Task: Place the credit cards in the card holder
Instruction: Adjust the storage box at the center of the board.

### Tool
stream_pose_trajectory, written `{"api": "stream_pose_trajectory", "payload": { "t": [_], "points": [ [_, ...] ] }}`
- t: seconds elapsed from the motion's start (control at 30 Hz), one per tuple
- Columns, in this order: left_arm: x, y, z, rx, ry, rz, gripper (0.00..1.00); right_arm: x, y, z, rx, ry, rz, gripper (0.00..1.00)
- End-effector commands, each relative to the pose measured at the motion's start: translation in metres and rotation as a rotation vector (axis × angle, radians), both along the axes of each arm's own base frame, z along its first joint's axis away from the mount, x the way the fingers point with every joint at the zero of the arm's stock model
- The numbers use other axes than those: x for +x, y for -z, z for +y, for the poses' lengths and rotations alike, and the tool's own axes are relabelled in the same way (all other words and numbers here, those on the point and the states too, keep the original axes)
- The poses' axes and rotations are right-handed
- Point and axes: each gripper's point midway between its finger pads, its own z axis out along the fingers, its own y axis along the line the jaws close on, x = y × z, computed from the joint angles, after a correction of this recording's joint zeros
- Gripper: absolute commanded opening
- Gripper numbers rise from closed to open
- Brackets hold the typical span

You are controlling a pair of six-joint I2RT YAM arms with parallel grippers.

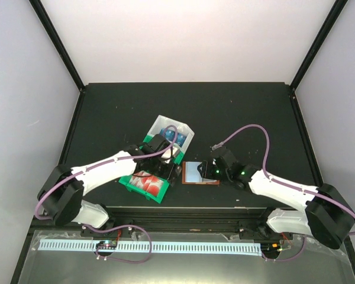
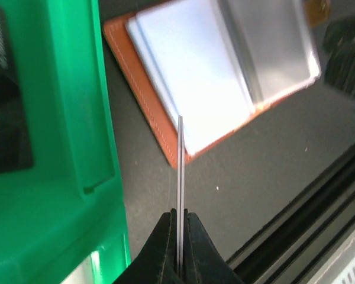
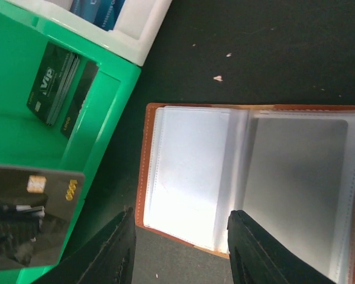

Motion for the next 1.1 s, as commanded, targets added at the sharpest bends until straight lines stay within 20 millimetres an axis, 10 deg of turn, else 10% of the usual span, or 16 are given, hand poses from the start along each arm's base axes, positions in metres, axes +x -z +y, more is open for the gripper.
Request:
{"api": "stream_pose_trajectory", "payload": {
  "t": [0.0,0.3,0.73,1.07],
  "points": [
    [-0.014,0.005,-0.013,-0.067,0.067,0.046,0.02,0.001,0.007,-0.012,-0.034,0.056,0.003,0.45],
    [-0.016,0.044,0.021,0.14,0.013,0.068,0.01,0.004,0.01,-0.006,-0.046,0.041,0.013,0.45],
    [0.011,0.045,0.07,0.296,-0.12,-0.011,0.01,0.005,0.009,-0.004,-0.041,0.037,0.013,0.45],
    [-0.002,-0.028,0.006,-0.143,0.028,-0.028,0.01,-0.011,-0.043,0.04,0.221,-0.174,-0.055,0.5]
  ]
}}
